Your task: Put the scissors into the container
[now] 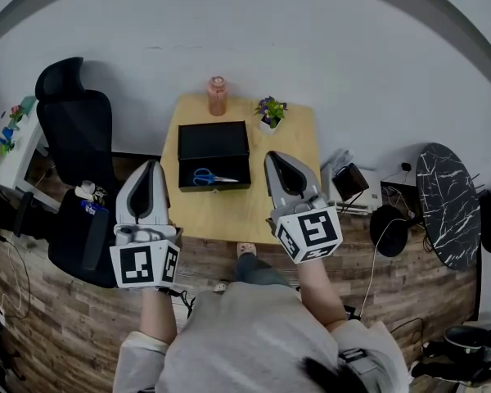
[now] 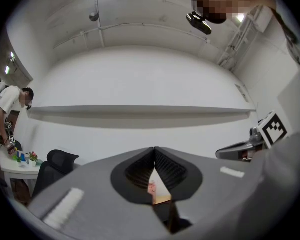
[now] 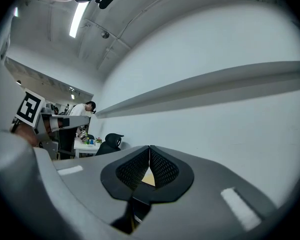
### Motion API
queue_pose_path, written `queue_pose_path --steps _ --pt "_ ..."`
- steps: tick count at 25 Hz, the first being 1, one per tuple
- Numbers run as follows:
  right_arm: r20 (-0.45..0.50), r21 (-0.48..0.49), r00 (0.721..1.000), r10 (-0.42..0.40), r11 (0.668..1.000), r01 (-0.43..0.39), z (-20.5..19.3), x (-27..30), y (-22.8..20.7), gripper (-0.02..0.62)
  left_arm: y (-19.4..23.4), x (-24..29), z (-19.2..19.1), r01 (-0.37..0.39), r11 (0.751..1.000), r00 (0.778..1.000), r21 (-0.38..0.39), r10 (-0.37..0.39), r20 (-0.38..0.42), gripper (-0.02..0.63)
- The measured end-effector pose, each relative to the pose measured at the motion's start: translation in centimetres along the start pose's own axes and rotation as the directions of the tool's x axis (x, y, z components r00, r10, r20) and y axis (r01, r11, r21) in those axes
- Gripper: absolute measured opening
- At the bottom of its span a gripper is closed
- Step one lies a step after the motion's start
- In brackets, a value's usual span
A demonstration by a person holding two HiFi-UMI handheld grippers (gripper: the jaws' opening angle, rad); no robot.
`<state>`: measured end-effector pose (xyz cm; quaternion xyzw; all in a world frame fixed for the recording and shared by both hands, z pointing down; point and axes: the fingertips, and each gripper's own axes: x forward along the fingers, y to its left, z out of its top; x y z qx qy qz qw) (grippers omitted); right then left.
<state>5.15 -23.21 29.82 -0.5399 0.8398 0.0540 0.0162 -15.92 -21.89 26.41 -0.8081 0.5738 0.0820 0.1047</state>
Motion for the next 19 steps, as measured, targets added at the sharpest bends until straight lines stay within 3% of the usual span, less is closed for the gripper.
queue_pose_path --steps 19 --pt "0.016 0.001 0.999 -0.034 0.999 0.034 0.3 -2.9 1.7 0.005 0.0 -2.9 0.3 0.017 1.0 1.0 -0.013 -0.017 0.001 0.058"
